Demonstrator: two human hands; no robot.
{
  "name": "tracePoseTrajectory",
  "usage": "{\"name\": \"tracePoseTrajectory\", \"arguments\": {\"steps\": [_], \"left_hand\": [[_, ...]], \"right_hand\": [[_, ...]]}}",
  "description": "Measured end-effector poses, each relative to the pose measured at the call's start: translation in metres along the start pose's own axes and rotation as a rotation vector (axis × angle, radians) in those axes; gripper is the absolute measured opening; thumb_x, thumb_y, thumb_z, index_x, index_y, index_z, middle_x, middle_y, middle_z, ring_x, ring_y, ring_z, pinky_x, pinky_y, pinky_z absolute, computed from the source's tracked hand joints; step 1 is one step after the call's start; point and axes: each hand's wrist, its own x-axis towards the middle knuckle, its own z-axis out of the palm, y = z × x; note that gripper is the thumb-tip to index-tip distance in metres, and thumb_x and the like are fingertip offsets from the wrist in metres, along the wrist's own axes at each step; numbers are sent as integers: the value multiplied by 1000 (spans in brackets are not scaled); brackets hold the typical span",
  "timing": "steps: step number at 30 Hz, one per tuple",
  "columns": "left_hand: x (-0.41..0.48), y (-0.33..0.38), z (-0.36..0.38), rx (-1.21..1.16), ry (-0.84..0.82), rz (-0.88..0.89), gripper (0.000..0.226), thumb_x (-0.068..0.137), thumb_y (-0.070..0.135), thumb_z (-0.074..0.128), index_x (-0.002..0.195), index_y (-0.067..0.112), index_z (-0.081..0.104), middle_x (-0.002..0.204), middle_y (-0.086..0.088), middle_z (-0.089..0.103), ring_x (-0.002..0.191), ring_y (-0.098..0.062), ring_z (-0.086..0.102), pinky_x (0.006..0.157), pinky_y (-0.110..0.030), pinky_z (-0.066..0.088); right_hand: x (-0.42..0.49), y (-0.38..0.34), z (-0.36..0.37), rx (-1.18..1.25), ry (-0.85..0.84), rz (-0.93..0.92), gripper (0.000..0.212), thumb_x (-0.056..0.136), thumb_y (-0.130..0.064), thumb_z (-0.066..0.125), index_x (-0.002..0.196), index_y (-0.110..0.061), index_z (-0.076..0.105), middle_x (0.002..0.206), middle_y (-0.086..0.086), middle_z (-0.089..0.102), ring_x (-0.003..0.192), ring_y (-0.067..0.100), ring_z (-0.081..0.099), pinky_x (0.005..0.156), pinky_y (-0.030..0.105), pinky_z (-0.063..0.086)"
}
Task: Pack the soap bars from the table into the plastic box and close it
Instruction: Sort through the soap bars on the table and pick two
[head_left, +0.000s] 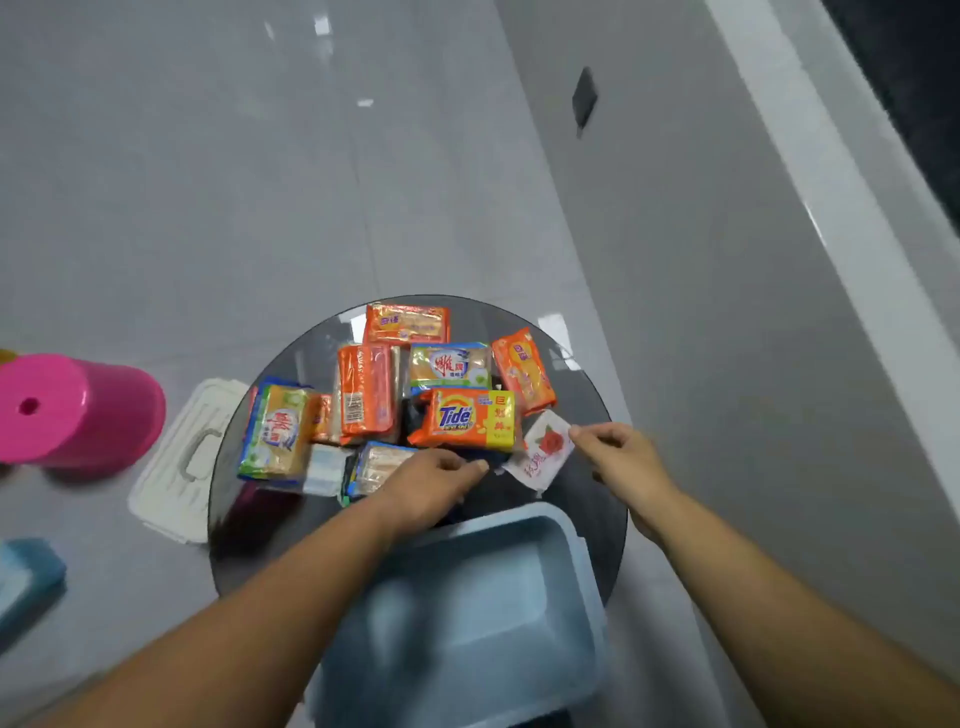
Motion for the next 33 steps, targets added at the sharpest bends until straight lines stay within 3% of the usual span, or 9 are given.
{"name": "tracePoseTrajectory", "arguments": {"steps": [5,8,10,18,20,24,27,30,33], "left_hand": [[29,20,26,122,-248,-161,49,86,69,60,100,24,72,109,-1,72,108,-24,65,106,-45,48],[56,5,42,155,-310,-199,92,56,95,60,116,27,74,122,3,72,115,-23,65,110,-47,44],[69,-2,51,118,-313,-219,102,46,97,63,123,29,72,128,5,71,117,-22,65,112,-46,43],[72,23,72,4,-392,-227,67,79,69,65,130,25,64,131,4,68,123,-17,61,117,-40,38],[72,30,79,-5,-404,-210,47,93,56,59,132,28,58,133,3,66,125,-17,58,118,-40,37],[73,36,87,-68,-391,-195,33,97,48,58,124,30,53,121,7,67,119,-15,60,116,-38,40],[72,38,91,-54,-371,-183,54,93,56,60,137,27,48,123,10,63,118,-11,58,114,-34,39],[75,38,97,-50,-383,-201,83,79,76,62,144,25,46,136,6,61,125,-14,57,116,-36,38],[73,47,101,-63,-394,-182,94,71,84,60,144,26,50,138,6,61,128,-15,57,116,-39,38]], "right_hand": [[37,16,0,-46,-58,-16,31,95,-32,65,119,-12,66,112,3,68,92,7,60,82,26,49],[55,22,2,-97,-126,-43,35,98,-34,60,126,-14,62,117,2,67,96,7,61,75,17,47],[64,27,3,-89,-176,-35,35,100,-35,56,128,-14,62,118,3,68,100,9,64,73,15,46],[80,41,-5,-105,-231,7,20,105,-40,42,115,-28,54,94,-20,58,85,-5,56,65,7,38],[81,47,-8,-103,-225,8,25,105,-40,41,119,-26,56,98,-15,61,87,-3,58,66,7,40],[82,55,-13,-79,-196,6,35,104,-38,43,127,-18,59,114,1,66,95,5,64,75,12,48],[83,60,-16,-67,-179,18,36,103,-39,45,127,-17,62,117,7,69,100,13,67,80,18,53],[81,60,-20,-20,-170,56,30,103,-41,44,119,-22,62,104,1,68,92,12,67,70,14,50],[82,59,-27,-3,-133,76,34,102,-44,44,116,-20,63,108,5,68,92,12,64,68,16,48]]}}
